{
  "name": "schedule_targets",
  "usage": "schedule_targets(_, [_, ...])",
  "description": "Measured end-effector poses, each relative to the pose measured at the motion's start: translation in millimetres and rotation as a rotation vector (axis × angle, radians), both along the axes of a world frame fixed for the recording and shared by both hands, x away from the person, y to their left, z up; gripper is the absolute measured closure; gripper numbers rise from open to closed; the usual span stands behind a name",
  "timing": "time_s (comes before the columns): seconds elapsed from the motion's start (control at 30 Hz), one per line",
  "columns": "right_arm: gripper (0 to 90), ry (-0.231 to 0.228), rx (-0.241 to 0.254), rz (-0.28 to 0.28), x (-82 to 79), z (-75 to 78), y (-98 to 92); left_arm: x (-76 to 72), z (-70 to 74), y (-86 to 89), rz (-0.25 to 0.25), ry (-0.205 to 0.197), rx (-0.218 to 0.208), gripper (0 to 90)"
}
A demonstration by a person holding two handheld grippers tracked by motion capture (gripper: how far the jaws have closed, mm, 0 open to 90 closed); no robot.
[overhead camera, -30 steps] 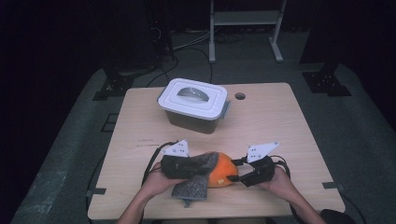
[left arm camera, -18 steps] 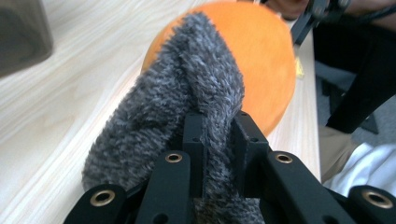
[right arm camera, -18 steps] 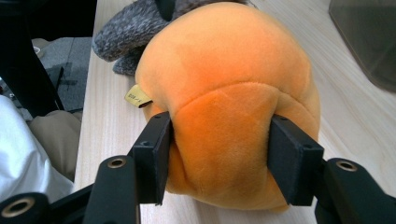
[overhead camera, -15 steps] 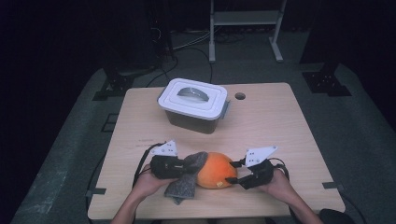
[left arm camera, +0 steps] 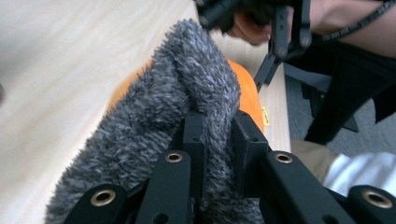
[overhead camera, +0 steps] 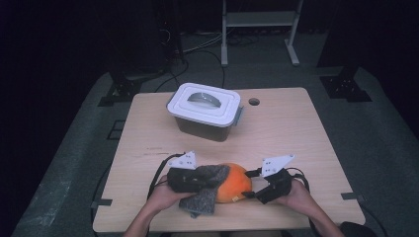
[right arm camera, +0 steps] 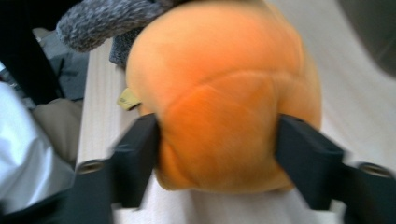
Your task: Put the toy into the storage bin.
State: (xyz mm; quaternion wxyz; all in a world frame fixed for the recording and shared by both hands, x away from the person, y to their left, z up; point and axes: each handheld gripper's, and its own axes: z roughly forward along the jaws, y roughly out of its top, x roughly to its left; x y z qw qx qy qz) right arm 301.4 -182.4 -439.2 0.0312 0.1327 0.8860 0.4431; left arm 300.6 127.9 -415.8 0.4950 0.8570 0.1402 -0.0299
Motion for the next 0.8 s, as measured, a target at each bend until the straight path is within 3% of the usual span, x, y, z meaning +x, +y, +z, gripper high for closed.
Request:
schedule_targets(0.07, [17.8,0.013,-0.015,-0.003,0.4,-1.1,0.8,-4.4,-1.5,2.2,-0.009,-0.002,0.009,77.8])
schedule_targets(0.2, [18.7,0.048,0.009,-0.016,3.4,-3.5,1.9,-4.0,-0.1,1.5,-0.014,0.006,0.000,77.7])
schedule_targets(0.33, [34.2,0.003,0.025,-0.021,1.5,-1.3,6.9,0.0,10.4,-5.7,-0.022,-0.018,-0.032,77.6])
schedule_targets(0.43, [40.7,-0.014,0.013,-0.023,0.4,-1.9,8.8,4.0,18.5,-12.2,-0.027,-0.046,-0.036,77.6])
schedule_targets(0.57, [44.8,-0.009,0.023,-0.022,2.3,-3.0,3.7,7.1,19.2,-13.7,-0.017,-0.065,-0.004,77.7])
schedule_targets(0.8, [48.5,-0.024,0.016,-0.002,1.3,-2.6,-0.3,6.6,1.9,15.3,0.034,-0.026,0.026,77.8])
